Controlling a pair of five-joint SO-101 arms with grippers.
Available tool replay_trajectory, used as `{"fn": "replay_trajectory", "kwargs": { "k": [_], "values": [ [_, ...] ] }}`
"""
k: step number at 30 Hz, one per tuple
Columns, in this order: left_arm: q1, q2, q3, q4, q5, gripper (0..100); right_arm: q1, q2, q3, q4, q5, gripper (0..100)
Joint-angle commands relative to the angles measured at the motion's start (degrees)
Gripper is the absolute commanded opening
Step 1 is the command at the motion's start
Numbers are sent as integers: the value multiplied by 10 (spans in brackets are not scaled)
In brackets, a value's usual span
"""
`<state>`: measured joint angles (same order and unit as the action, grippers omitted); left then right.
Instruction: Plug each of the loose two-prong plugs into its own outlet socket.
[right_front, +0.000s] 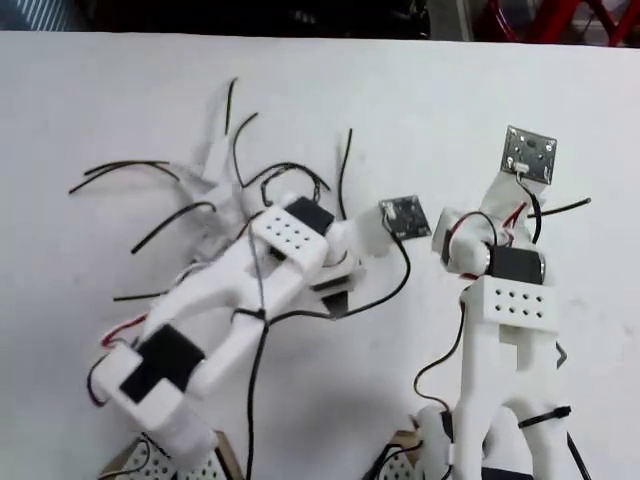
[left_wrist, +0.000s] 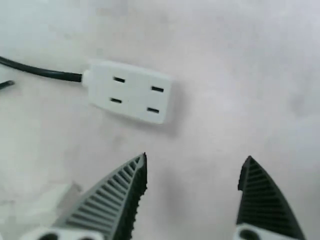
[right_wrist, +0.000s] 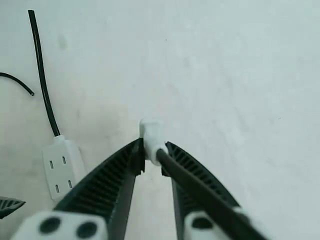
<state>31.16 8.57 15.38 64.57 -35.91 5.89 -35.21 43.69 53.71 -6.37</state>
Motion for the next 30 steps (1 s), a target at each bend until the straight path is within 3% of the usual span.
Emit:
{"fn": "replay_trajectory", "kwargs": {
  "k": [1,7,13,17,24,30],
  "values": [
    [-13,-95,-20,15,124,298,7,-21,-5,-11,7,17],
    [-13,-30,-25,-40,308,301,7,-22,-6,-11,7,17],
    [-13,83,-33,-168,393,297,7,-22,-5,-10,7,17],
    [-19,137,-106,-173,433,248,7,-22,-5,-10,7,17],
    [-22,217,-226,-56,425,221,7,-22,-5,-10,7,17],
    [-22,237,-272,51,246,220,7,-22,-5,-10,10,17]
  ]
}}
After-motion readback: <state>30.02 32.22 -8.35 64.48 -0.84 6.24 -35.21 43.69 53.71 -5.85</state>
